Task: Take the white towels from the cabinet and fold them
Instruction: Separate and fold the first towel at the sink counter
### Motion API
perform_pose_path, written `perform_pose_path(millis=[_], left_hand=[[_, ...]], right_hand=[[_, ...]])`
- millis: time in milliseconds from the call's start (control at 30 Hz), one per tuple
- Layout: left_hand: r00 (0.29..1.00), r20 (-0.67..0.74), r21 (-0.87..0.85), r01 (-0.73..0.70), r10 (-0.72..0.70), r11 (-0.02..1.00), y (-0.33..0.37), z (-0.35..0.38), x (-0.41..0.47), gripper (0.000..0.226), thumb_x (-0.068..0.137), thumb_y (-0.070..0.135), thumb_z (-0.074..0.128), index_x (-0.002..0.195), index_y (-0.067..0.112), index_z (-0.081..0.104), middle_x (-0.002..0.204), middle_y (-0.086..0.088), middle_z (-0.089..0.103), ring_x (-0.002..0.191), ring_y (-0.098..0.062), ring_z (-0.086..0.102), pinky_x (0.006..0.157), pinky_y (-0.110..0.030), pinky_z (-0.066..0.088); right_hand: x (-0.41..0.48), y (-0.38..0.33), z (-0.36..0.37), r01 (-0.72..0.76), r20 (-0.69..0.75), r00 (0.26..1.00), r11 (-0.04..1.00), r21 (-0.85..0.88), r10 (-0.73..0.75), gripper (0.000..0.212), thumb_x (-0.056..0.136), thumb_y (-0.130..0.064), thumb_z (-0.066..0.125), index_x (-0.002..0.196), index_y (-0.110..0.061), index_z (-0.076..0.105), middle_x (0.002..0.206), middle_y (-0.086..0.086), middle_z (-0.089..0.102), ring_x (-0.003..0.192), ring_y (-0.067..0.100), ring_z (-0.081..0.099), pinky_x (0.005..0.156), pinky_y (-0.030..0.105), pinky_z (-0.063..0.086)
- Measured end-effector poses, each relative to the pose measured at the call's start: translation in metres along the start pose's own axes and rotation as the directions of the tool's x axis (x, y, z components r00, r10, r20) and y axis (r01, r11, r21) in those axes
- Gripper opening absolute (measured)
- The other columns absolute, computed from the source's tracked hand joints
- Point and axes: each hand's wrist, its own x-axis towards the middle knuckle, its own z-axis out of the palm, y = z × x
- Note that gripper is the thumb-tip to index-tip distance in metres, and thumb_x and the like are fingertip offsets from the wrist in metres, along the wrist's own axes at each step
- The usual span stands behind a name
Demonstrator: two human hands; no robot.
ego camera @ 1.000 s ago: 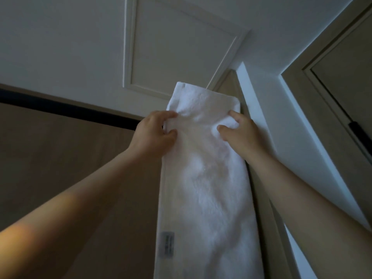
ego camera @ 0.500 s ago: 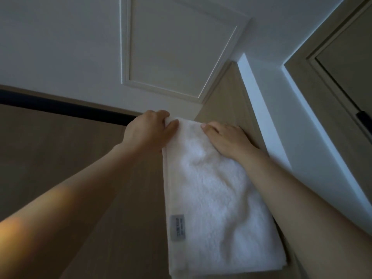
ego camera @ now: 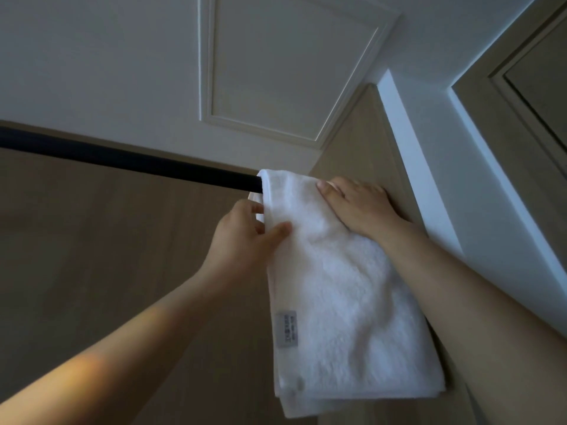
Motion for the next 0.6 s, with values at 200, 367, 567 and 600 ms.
perform_pose_path(millis=[200, 367, 567, 600], left_hand=[[0.986, -0.133, 0.047, -0.098, 0.104, 0.994, 0.018, -0.001, 0.01, 0.034, 0.088, 0.034, 0.067, 0.116, 0.016, 0.059, 0.091, 0.006, 0.068, 0.081, -0.005, 0.063, 0.067, -0.023, 0.053], [0.99, -0.128, 0.036, -0.054, 0.059, 0.998, 0.014, -0.004, 0.012, 0.032, 0.088, 0.034, 0.067, 0.115, 0.017, 0.06, 0.094, 0.006, 0.068, 0.079, -0.002, 0.062, 0.057, -0.015, 0.042], [0.992, -0.115, 0.027, -0.042, 0.045, 0.999, 0.017, -0.003, 0.007, 0.031, 0.089, 0.032, 0.066, 0.115, 0.018, 0.058, 0.095, 0.006, 0.068, 0.079, -0.002, 0.062, 0.058, -0.016, 0.043], [0.992, -0.114, 0.028, -0.043, 0.046, 0.999, 0.016, -0.004, 0.007, 0.03, 0.089, 0.031, 0.066, 0.115, 0.019, 0.058, 0.094, 0.007, 0.067, 0.079, -0.001, 0.061, 0.058, -0.015, 0.042]], right_hand=[[-0.011, 0.001, -0.011, -0.017, 0.019, 1.0, 0.988, 0.154, 0.014, 0.055, 0.1, -0.055, 0.033, 0.139, -0.02, 0.048, 0.144, 0.008, 0.049, 0.133, 0.027, 0.043, 0.108, 0.036, 0.03], [-0.064, 0.002, -0.011, -0.028, -0.248, 0.96, 0.925, 0.38, 0.131, 0.045, 0.099, -0.035, 0.05, 0.142, -0.022, 0.047, 0.146, -0.001, 0.046, 0.135, 0.017, 0.04, 0.107, 0.028, 0.032], [-0.115, 0.007, -0.003, -0.273, 0.024, 0.949, 0.781, 0.561, 0.314, 0.054, 0.099, -0.041, 0.048, 0.147, -0.019, 0.036, 0.13, -0.008, 0.046, 0.12, 0.015, 0.049, 0.093, 0.029, 0.039], [-0.116, 0.008, -0.003, -0.331, 0.071, 0.931, 0.749, 0.574, 0.357, 0.053, 0.1, -0.044, 0.046, 0.144, -0.017, 0.04, 0.126, -0.008, 0.049, 0.115, 0.016, 0.052, 0.092, 0.032, 0.041]])
